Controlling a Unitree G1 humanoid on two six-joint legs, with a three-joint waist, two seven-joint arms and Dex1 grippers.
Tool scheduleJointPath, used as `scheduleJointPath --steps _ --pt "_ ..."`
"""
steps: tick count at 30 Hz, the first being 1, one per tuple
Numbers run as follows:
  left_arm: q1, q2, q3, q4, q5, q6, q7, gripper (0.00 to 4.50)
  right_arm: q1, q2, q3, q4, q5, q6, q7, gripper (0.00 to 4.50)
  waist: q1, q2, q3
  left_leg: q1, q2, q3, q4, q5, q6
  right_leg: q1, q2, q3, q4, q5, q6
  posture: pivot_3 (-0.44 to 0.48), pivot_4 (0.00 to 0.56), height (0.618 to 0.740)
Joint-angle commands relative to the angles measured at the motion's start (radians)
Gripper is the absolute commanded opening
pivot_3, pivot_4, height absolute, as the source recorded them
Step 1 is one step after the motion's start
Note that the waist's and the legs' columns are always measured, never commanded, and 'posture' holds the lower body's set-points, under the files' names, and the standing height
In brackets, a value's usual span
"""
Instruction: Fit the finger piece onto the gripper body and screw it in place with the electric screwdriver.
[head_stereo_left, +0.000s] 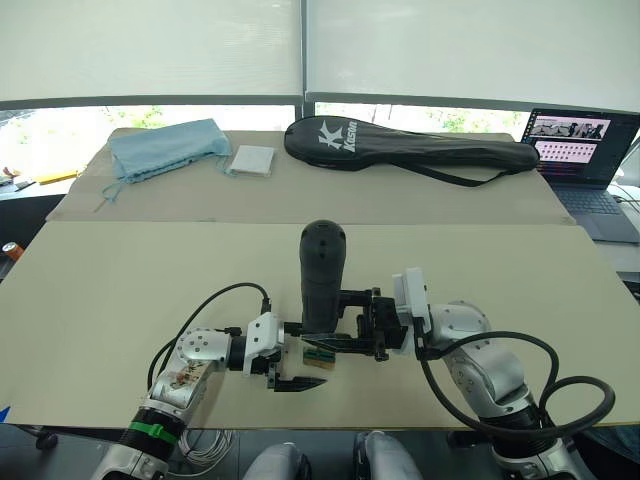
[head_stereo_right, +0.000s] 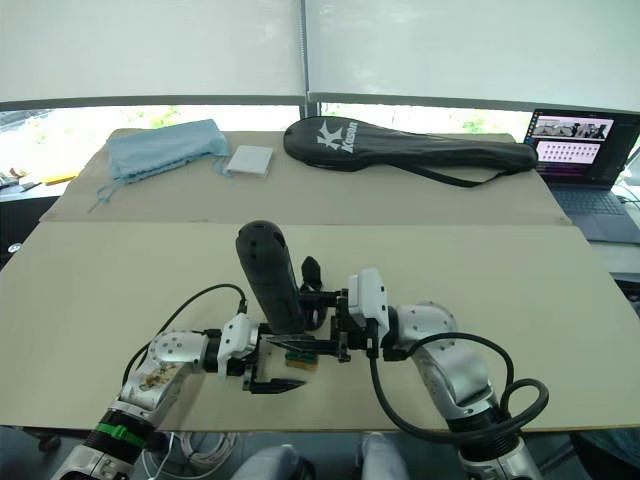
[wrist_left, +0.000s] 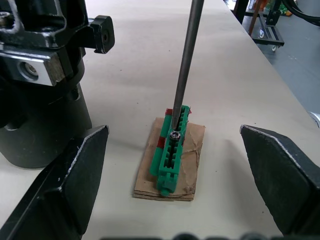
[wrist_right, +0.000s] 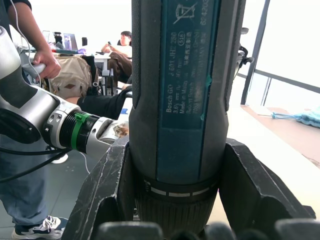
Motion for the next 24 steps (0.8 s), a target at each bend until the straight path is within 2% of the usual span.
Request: scheduleJointPath --steps 1,24 --pt "0.031 -0.002 -0.045 0.016 0.021 0.029 -0.001 4.44 -0.001 0.006 -0.003 -0.028 0.014 -0.017 0.001 1.92 0.000 0.000 0.000 0.000 0.000 0.000 0.000 0.000 0.000 0.000 0.000 0.000 0.000 0.000 0.000 0.000 0.150 0.740" --pt "0.034 -0.005 -0.045 0.059 0.029 -0.007 -0.007 4.44 -0.001 0.008 0.000 -0.017 0.010 -0.018 0.000 1.92 0.000 0.000 0.000 0.000 0.000 0.000 0.000 0.000 0.000 0.000 0.000 0.000 0.000 0.000 0.000 0.000 0.150 0.740"
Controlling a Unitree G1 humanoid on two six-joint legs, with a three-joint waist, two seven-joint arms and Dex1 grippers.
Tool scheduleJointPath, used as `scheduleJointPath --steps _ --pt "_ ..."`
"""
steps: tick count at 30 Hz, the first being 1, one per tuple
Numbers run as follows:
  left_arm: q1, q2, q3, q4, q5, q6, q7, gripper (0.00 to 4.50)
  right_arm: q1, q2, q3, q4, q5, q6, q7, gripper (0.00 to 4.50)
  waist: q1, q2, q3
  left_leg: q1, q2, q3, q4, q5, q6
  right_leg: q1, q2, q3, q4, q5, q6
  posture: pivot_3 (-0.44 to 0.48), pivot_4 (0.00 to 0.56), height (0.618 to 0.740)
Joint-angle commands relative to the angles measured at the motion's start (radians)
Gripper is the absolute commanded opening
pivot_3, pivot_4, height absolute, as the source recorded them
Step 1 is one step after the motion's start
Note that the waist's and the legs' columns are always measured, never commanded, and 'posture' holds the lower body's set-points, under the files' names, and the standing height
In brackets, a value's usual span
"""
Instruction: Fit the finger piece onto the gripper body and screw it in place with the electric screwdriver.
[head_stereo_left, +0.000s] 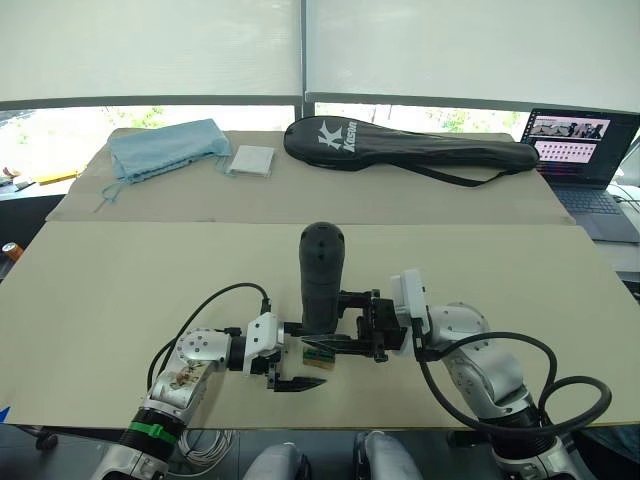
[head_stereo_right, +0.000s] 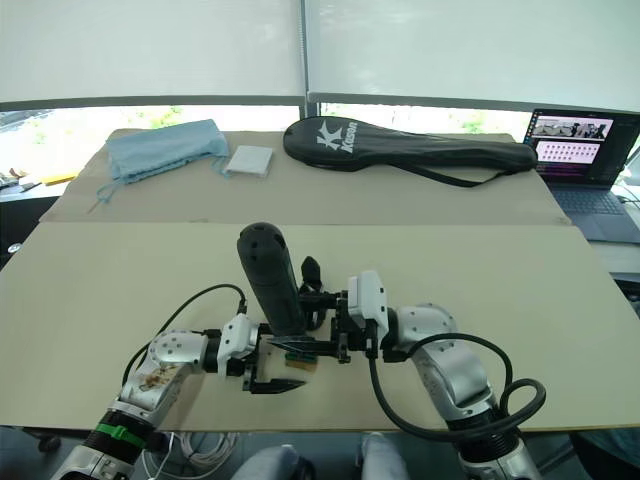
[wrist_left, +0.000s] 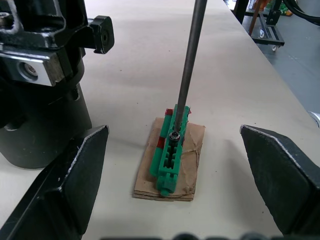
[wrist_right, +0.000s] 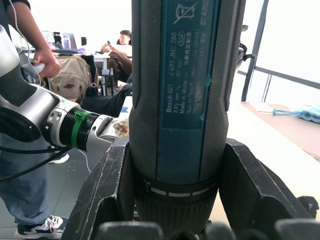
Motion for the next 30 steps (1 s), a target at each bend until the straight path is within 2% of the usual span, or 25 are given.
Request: scheduleJointPath --steps 1,30 --pt "0.033 -0.006 -0.045 0.054 0.029 -0.001 -0.006 4.44 -0.008 0.008 -0.004 -0.025 0.012 -0.018 0.000 1.92 0.000 0.000 0.000 0.000 0.000 0.000 0.000 0.000 0.000 0.000 0.000 0.000 0.000 0.000 0.000 0.000 0.150 0.740" --pt "0.034 -0.008 -0.044 0.071 0.030 -0.024 -0.008 4.44 -0.023 0.005 0.000 -0.016 0.004 -0.002 -0.003 1.92 0.000 0.001 -0.001 0.001 0.000 0.000 0.000 0.000 0.000 0.000 -0.001 0.001 0.000 0.000 0.000 0.000 0.150 0.740"
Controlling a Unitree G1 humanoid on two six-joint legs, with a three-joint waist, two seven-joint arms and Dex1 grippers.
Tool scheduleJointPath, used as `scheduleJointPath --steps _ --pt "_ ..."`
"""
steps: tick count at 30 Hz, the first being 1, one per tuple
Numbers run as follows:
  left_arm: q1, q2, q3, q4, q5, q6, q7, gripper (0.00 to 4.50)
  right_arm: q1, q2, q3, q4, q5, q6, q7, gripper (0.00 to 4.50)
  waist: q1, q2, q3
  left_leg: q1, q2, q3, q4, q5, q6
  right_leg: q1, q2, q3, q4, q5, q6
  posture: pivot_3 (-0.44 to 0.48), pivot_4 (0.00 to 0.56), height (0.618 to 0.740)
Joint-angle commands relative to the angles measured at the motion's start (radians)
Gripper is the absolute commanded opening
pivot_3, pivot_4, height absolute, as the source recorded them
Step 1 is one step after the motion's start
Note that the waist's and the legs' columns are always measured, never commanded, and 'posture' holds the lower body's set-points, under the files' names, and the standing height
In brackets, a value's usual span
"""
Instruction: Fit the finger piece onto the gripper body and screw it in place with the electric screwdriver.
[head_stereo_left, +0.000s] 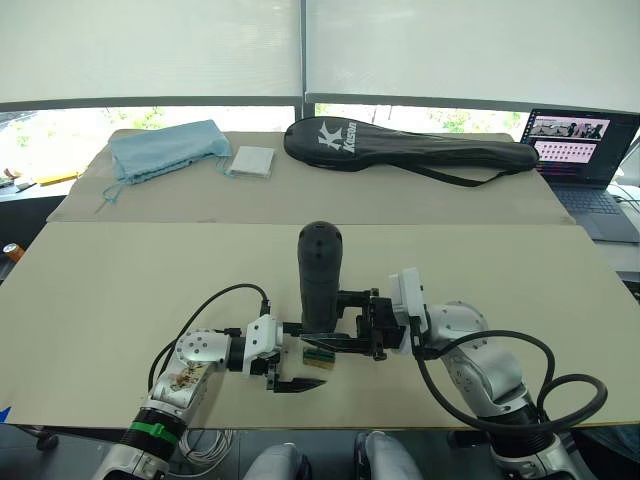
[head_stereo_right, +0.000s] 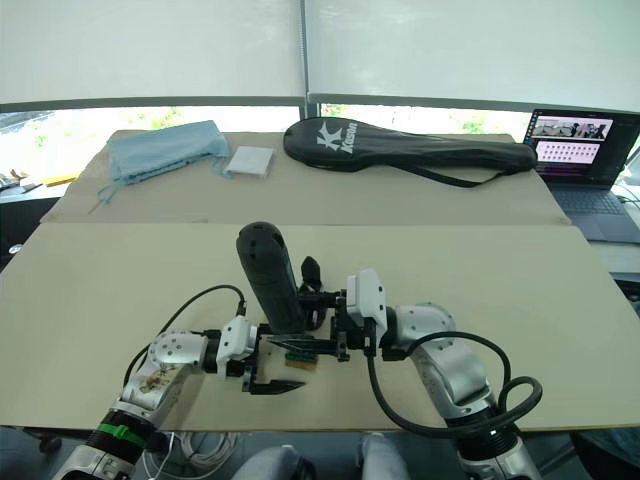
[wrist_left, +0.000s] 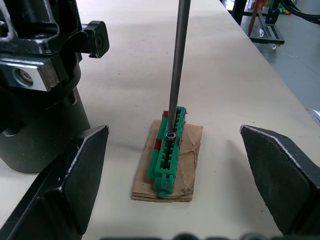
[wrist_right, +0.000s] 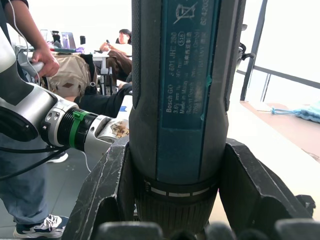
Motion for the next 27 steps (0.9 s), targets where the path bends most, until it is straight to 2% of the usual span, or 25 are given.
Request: scheduleJointPath --steps 1,22,27 --pt "0.030 -0.001 -0.043 0.035 0.029 0.032 0.002 4.44 -0.013 0.000 0.000 -0.028 0.012 0.002 -0.001 1.92 0.000 0.000 0.000 0.000 0.000 0.000 0.000 0.000 0.000 0.000 0.000 0.000 0.000 0.000 0.000 0.000 0.150 0.740" --pt "0.026 0.004 -0.033 -0.010 0.015 0.065 0.012 4.44 -0.019 -0.008 -0.016 -0.040 0.026 0.008 0.007 1.92 -0.001 0.004 -0.004 0.000 0.000 0.000 0.000 0.000 0.000 0.000 0.000 0.000 0.000 0.000 0.000 0.000 0.150 0.740" --pt "0.040 -0.007 0.008 -0.037 -0.039 0.017 -0.002 4.44 -0.031 -0.001 -0.023 -0.057 0.058 0.012 0.013 1.92 -0.003 0.004 -0.004 0.000 0.000 0.000 -0.001 0.000 0.000 -0.001 0.000 0.001 0.000 0.000 0.000 0.000 0.150 0.740"
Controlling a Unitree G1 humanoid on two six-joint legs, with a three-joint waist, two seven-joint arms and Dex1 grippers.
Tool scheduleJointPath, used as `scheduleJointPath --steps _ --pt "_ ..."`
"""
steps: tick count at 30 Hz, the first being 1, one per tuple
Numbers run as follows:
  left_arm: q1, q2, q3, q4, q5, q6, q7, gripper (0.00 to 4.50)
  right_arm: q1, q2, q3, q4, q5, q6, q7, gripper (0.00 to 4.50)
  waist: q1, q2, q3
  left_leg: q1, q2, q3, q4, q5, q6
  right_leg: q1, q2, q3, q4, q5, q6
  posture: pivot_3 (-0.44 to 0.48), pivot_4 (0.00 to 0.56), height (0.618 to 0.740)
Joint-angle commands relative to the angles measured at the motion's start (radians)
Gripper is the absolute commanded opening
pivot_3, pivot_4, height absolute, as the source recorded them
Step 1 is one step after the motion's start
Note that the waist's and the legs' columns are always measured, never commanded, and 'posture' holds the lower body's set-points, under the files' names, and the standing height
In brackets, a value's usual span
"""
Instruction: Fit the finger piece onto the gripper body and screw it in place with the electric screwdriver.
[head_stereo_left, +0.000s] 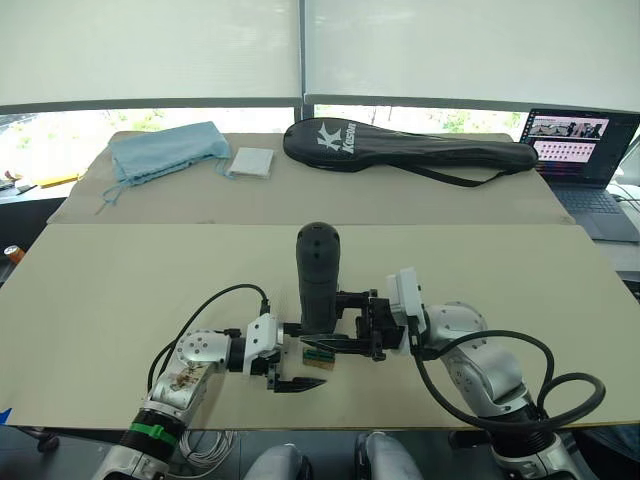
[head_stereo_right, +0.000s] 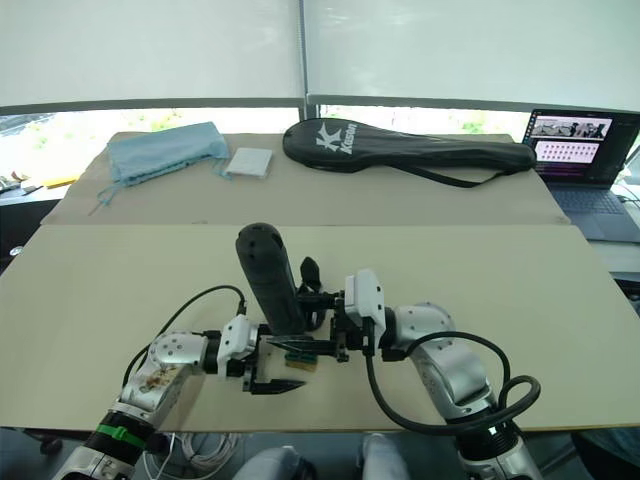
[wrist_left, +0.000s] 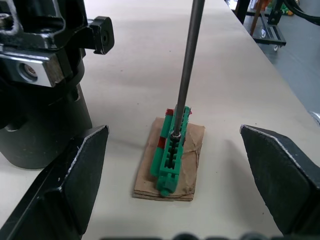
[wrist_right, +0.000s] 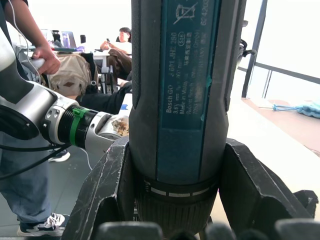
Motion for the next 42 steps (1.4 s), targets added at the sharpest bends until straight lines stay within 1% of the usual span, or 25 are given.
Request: scheduleJointPath --steps 1,6,13,23,27,32,37,40,42 --pt "0.029 -0.002 0.001 -0.011 -0.025 -0.016 -0.013 4.44 -0.029 0.005 -0.028 -0.057 0.046 -0.008 0.006 1.92 0.000 0.000 0.000 0.000 0.000 0.000 0.000 0.000 0.000 0.000 0.000 0.000 0.000 0.000 0.000 0.000 0.150 0.740" --pt "0.039 0.027 0.018 -0.048 -0.048 -0.018 -0.032 4.44 -0.038 -0.002 -0.033 -0.073 0.051 0.000 0.004 1.92 -0.001 0.000 0.000 -0.001 0.000 0.000 0.000 0.000 0.000 -0.001 0.000 0.000 0.000 0.000 0.000 0.000 0.150 0.740" --pt "0.065 0.051 0.074 -0.126 -0.122 0.021 -0.016 4.44 -0.076 -0.010 -0.068 -0.113 0.110 0.042 -0.008 1.92 -0.002 -0.001 0.001 -0.002 0.001 0.000 0.000 0.000 0.000 -0.002 0.000 0.000 0.000 0.000 0.000 0.000 0.150 0.740" --pt "0.119 0.103 0.190 -0.220 -0.253 0.086 -0.020 4.44 -0.153 -0.021 -0.113 -0.167 0.215 0.118 -0.040 1.92 -0.002 -0.002 0.002 -0.002 0.001 0.000 0.000 0.000 0.000 -0.002 0.000 0.000 0.000 0.000 0.000 0.000 0.150 0.740" --pt "0.116 0.109 0.241 -0.247 -0.279 0.110 0.024 4.44 -0.172 -0.028 -0.128 -0.192 0.247 0.148 -0.058 1.92 -0.002 -0.002 0.003 -0.002 0.001 0.000 0.000 0.000 0.000 -0.002 0.000 0.000 0.000 0.000 0.000 0.000 0.150 0.740" --pt "0.112 0.116 0.302 -0.285 -0.346 0.207 0.077 4.44 -0.188 -0.047 -0.149 -0.216 0.280 0.176 -0.071 1.92 -0.002 -0.003 0.003 -0.002 0.000 0.000 0.000 0.000 0.000 -0.002 0.001 -0.001 0.000 0.000 0.000 0.000 0.150 0.740" --pt "0.113 0.130 0.332 -0.286 -0.340 0.235 0.103 4.44 -0.202 -0.061 -0.185 -0.241 0.335 0.210 -0.110 1.92 -0.003 -0.003 0.004 -0.002 0.000 0.000 0.000 0.000 -0.001 -0.002 0.001 -0.001 0.000 0.000 0.000 0.000 0.150 0.740" --pt "0.115 0.152 0.302 -0.235 -0.260 0.168 0.070 4.44 -0.210 -0.068 -0.206 -0.249 0.361 0.228 -0.135 1.92 -0.003 -0.003 0.004 -0.002 0.000 0.000 -0.001 0.000 -0.001 -0.002 0.001 -0.001 0.000 0.000 0.000 0.000 0.150 0.740" --pt "0.081 0.129 0.283 -0.168 -0.213 0.144 0.101 4.44 -0.215 -0.079 -0.216 -0.251 0.361 0.233 -0.136 1.92 -0.002 -0.003 0.004 -0.002 0.000 0.000 -0.001 0.001 -0.001 -0.002 0.002 -0.001 0.000 0.000 0.000 0.000 0.150 0.740"
